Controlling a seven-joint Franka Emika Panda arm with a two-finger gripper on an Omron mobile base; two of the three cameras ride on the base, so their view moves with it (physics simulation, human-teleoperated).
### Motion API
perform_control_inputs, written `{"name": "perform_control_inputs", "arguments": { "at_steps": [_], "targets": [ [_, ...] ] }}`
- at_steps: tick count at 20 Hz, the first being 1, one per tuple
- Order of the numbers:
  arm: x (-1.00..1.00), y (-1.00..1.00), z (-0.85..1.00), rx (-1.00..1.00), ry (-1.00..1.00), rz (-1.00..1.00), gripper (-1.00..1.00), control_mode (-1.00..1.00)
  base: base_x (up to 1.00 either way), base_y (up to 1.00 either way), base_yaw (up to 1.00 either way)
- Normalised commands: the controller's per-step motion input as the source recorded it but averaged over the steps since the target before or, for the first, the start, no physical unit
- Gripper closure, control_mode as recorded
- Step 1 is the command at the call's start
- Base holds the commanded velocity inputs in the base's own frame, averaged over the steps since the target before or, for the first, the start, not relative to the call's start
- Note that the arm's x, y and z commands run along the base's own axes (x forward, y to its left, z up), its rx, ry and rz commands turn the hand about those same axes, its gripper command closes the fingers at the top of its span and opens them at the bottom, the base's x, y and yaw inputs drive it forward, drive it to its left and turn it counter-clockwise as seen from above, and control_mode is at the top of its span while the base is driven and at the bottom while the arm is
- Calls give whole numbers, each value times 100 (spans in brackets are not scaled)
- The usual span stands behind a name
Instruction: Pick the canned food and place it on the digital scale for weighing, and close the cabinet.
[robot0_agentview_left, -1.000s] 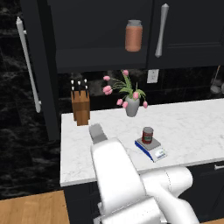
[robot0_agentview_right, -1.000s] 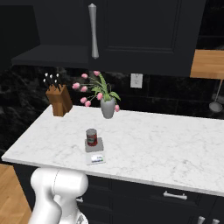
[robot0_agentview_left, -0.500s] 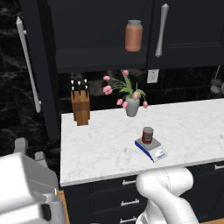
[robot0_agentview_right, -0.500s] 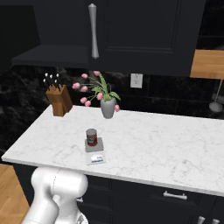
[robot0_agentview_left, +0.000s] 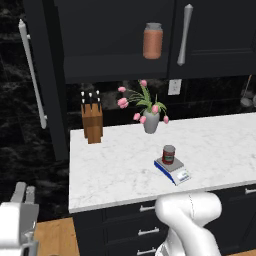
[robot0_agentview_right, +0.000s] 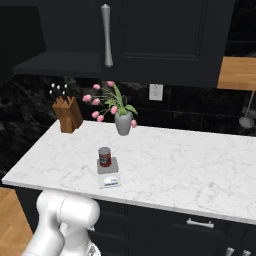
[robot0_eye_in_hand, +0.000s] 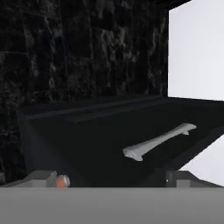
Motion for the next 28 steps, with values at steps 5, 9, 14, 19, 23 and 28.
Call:
{"name": "perform_control_inputs", "arguments": {
  "at_steps": [5, 9, 14, 19, 23, 28],
  "targets": [
    [83, 34, 5, -2, 9, -25, -100, -100, 0, 0, 0],
    [91, -9, 7, -4, 42, -26, -100, -100, 0, 0, 0],
    [86, -16, 7, -12, 22, -25, -100, -100, 0, 0, 0],
    [44, -18, 22, -21, 2, -24, -100, -100, 0, 0, 0],
    [42, -51, 34, -6, -7, -31, -100, -100, 0, 0, 0],
    [8, -67, 65, 0, -21, -30, -100, -100, 0, 0, 0]
  ]
}}
